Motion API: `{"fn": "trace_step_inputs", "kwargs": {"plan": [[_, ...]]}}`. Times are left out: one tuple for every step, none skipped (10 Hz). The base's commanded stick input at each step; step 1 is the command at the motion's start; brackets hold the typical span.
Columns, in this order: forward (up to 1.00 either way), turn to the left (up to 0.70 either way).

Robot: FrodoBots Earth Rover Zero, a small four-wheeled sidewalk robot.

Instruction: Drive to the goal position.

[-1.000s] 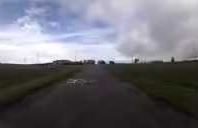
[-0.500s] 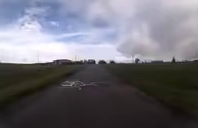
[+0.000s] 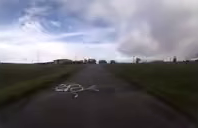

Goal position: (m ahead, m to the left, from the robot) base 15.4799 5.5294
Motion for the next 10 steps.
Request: {"fn": "trace_step_inputs", "kwargs": {"plan": [[1.00,0.00],[1.00,0.00],[0.84,0.00],[0.13,0.00],[0.00,0.00],[0.16,0.00],[0.87,0.00],[1.00,0.00],[1.00,0.00],[1.00,0.00]]}}
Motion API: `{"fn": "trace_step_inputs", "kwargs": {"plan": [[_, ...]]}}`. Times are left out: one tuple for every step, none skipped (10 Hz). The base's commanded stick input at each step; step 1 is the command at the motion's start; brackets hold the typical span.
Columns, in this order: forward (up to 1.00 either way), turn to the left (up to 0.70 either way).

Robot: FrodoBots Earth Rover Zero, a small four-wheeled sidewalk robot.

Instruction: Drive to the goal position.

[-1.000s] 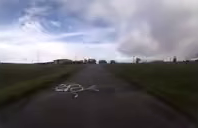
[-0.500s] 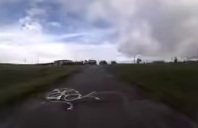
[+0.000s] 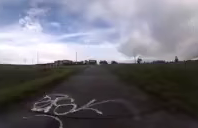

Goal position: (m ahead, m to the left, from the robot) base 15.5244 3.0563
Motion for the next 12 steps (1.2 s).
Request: {"fn": "trace_step_inputs", "kwargs": {"plan": [[1.00,0.00],[1.00,0.00],[1.00,0.00],[1.00,0.00],[1.00,0.00],[1.00,0.00],[1.00,0.00],[1.00,0.00],[1.00,0.00],[1.00,0.00],[1.00,-0.11],[1.00,-0.32]]}}
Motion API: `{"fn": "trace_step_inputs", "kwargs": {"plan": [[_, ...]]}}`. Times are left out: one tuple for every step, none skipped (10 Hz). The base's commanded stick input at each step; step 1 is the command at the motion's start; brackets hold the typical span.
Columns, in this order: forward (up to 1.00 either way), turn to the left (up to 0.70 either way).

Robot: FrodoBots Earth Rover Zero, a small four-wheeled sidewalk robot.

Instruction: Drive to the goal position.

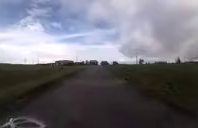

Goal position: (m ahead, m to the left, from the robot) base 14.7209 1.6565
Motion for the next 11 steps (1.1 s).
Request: {"fn": "trace_step_inputs", "kwargs": {"plan": [[1.00,-0.17],[1.00,0.00],[1.00,0.00],[1.00,-0.06],[1.00,-0.18],[1.00,-0.37],[1.00,-0.05],[1.00,0.00],[1.00,0.00],[1.00,0.00],[1.00,0.00]]}}
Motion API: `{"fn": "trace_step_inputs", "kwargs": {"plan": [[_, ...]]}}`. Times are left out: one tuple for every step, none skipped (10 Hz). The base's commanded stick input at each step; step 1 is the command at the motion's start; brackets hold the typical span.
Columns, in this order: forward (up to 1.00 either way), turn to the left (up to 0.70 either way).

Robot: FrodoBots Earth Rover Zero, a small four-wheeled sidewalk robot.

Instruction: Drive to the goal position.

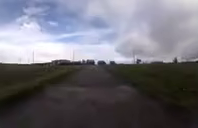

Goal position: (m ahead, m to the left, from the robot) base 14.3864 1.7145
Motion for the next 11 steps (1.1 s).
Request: {"fn": "trace_step_inputs", "kwargs": {"plan": [[1.00,0.00],[1.00,0.00],[1.00,0.00],[1.00,0.00],[1.00,0.00],[1.00,0.00],[1.00,0.00],[1.00,0.00],[1.00,0.00],[1.00,0.00],[1.00,0.00]]}}
